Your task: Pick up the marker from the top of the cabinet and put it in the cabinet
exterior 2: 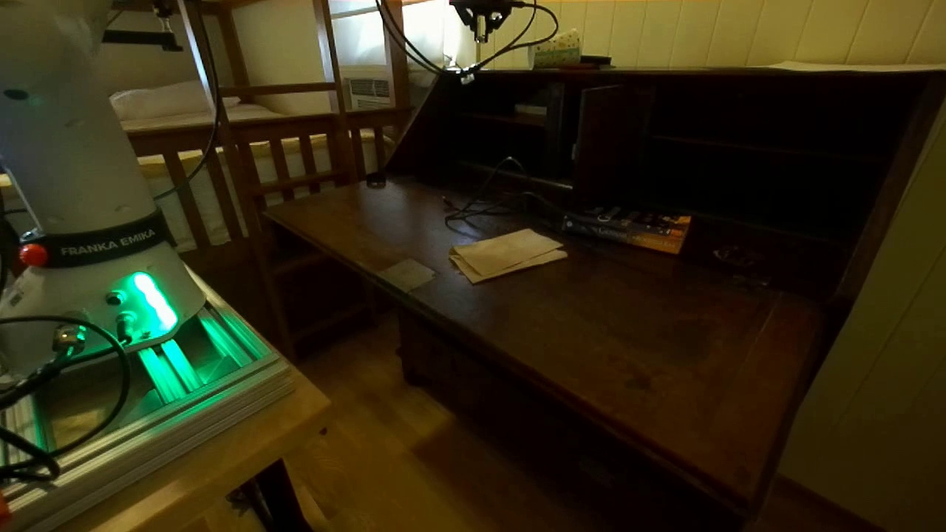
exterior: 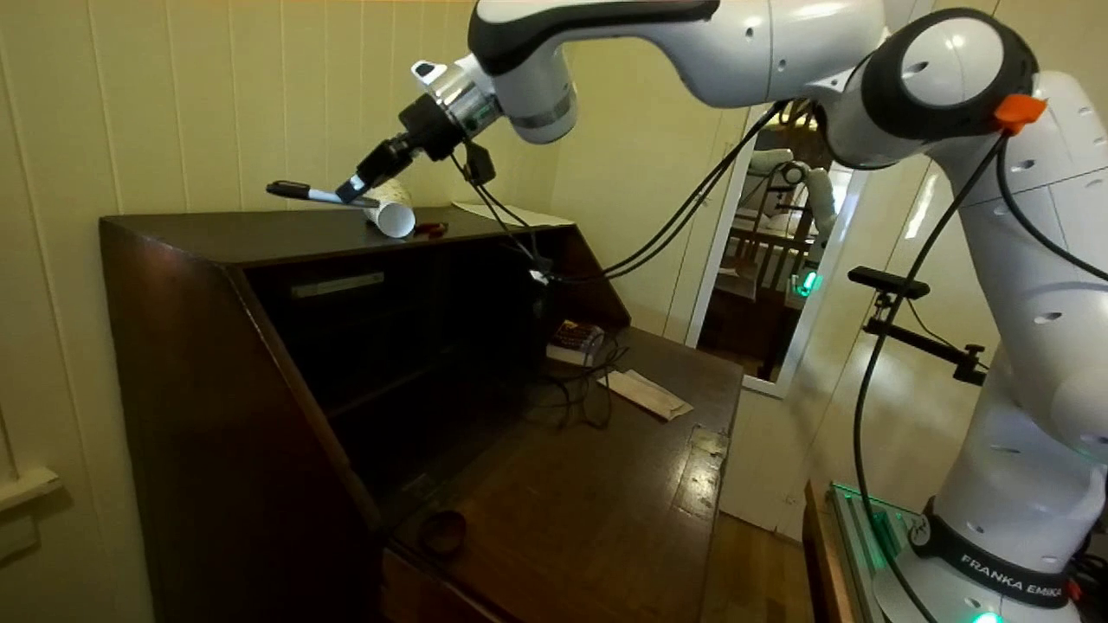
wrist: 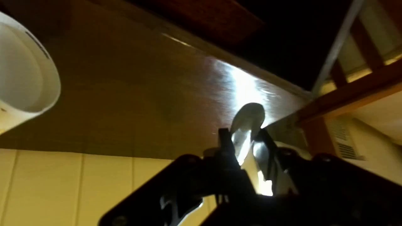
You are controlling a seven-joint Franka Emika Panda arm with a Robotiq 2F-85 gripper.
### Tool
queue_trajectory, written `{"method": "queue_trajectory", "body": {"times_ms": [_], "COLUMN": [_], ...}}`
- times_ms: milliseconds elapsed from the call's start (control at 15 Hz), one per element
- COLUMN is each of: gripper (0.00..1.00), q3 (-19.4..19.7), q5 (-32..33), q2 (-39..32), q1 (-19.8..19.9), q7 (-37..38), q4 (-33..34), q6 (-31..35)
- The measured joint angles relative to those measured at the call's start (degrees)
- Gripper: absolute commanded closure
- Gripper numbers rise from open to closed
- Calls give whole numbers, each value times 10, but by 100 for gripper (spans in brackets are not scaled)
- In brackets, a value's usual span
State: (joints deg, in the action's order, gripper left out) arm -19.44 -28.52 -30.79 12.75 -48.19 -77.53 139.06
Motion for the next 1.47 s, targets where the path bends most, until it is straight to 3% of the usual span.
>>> {"method": "queue_trajectory", "body": {"times_ms": [200,333,467,600,733,933,1267,1467], "gripper": [90,91,91,91,91,91,91,91], "q3": [-27,-15,32,90,136,174,187,197], "q5": [-40,-52,-50,-33,-3,40,97,91], "q2": [85,142,203,262,314,377,444,453], "q1": [59,81,74,50,26,-9,-50,-79], "q7": [-44,-44,-30,-12,5,49,168,225], "q4": [-58,-97,-145,-201,-259,-351,-514,-598], "q6": [-142,-248,-325,-340,-319,-236,-37,94]}}
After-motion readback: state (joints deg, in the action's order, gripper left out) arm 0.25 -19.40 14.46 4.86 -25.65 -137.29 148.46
